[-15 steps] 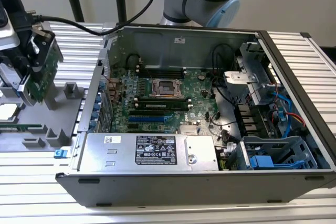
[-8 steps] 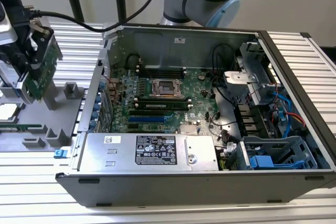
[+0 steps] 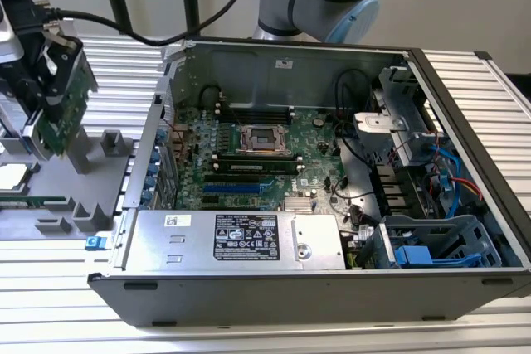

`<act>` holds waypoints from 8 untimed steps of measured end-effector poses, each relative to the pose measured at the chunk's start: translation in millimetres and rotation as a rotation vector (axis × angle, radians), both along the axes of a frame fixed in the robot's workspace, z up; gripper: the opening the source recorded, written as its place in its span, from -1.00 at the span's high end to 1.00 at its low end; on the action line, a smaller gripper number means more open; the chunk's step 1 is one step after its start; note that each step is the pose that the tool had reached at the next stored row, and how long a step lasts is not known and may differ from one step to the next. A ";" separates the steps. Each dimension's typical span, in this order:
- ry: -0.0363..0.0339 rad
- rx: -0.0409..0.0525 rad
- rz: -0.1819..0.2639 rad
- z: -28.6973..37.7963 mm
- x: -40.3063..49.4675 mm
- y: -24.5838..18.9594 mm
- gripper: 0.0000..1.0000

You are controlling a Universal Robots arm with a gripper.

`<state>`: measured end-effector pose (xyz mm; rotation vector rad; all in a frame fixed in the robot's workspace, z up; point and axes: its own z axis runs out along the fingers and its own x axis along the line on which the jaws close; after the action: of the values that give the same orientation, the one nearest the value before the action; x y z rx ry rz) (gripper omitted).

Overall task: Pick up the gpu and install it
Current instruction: 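Pick up the gpu and move the gpu toward the slot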

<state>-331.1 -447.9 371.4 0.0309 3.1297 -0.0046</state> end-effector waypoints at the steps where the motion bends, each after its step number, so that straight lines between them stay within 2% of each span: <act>1: 0.0000 0.0000 0.000 0.8 0.0 0.0 1.00; 8: 0.0000 0.0000 0.000 6.3 0.0 0.0 1.00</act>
<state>-331.1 -447.9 377.7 0.0309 3.1296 -0.0046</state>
